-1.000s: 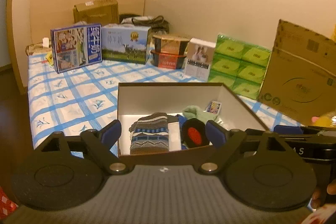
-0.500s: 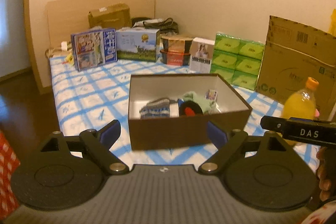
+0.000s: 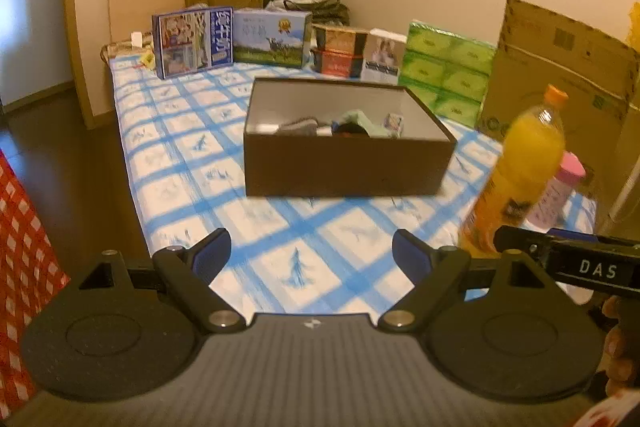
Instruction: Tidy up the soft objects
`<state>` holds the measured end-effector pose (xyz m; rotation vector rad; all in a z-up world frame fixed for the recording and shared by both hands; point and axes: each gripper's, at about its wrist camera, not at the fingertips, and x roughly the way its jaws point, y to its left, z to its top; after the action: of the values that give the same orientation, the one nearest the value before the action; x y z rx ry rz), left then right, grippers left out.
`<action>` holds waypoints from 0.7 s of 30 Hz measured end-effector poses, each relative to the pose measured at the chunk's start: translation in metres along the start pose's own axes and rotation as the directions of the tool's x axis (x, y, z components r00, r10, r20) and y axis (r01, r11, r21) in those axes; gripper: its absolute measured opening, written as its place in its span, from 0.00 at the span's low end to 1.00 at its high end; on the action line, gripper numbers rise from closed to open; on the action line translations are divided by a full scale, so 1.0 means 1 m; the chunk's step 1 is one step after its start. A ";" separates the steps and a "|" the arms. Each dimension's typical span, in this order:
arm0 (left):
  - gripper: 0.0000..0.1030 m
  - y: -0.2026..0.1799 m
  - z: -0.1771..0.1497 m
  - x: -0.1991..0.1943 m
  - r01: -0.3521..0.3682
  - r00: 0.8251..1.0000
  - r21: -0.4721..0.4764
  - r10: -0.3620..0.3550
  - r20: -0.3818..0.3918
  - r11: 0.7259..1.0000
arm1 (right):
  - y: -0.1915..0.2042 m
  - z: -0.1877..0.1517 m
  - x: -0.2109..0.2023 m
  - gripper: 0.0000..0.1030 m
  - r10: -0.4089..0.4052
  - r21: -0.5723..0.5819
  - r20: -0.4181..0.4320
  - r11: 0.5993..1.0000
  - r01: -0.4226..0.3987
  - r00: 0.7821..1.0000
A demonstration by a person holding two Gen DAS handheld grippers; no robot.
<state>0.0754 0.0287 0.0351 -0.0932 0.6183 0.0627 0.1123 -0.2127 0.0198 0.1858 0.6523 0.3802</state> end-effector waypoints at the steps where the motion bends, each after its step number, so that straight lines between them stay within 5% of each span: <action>1: 0.84 -0.001 -0.005 -0.003 0.003 1.000 0.001 -0.003 -0.007 1.000 | -0.001 -0.003 -0.003 0.78 -0.001 -0.001 -0.004 1.000 0.001 1.000; 21: 0.83 -0.025 -0.068 -0.046 0.057 0.991 0.032 -0.053 -0.120 0.998 | 0.001 -0.058 -0.051 0.78 -0.001 -0.029 -0.078 1.000 -0.001 0.997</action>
<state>0.0010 -0.0051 0.0083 -0.0803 0.7351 -0.0075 0.0387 -0.2294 0.0032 0.1439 0.7228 0.3984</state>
